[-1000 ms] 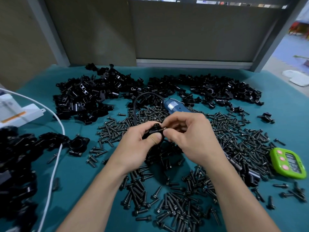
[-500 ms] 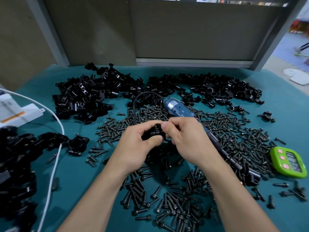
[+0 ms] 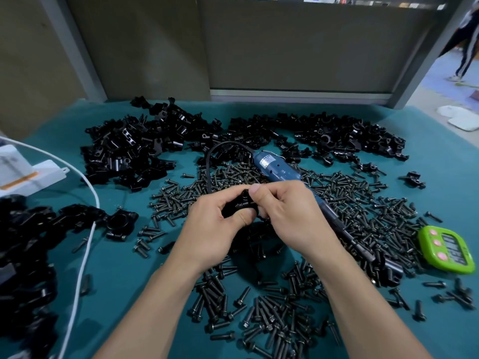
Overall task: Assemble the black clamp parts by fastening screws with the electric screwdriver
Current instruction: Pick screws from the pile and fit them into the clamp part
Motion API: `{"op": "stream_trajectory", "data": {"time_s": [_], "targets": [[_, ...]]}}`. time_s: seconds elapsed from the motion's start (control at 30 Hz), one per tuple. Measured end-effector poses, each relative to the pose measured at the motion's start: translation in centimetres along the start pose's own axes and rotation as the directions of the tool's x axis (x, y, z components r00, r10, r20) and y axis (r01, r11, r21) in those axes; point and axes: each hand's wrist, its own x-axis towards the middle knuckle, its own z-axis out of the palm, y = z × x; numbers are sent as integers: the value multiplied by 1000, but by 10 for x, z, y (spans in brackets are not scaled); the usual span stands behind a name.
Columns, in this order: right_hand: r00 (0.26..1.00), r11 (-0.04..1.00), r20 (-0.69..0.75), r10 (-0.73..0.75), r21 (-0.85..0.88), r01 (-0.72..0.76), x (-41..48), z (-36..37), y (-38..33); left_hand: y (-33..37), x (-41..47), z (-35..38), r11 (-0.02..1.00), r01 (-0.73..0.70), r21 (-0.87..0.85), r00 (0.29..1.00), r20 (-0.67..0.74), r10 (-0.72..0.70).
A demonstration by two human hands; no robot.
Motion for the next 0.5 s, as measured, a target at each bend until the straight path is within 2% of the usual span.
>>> {"op": "stream_trajectory", "data": {"time_s": [0.17, 0.33, 0.5], "targets": [[997, 996, -44, -58, -75, 54, -3, -2, -3, -2, 1, 2, 1000, 18, -15, 1000, 21, -17], [994, 989, 42, -105, -98, 109, -4, -7, -9, -7, 2, 3, 999, 29, -24, 999, 29, -29], [1000, 991, 6, -2, -134, 3, -4, 6, -9, -13, 2, 1, 998, 47, -44, 999, 17, -46]]}}
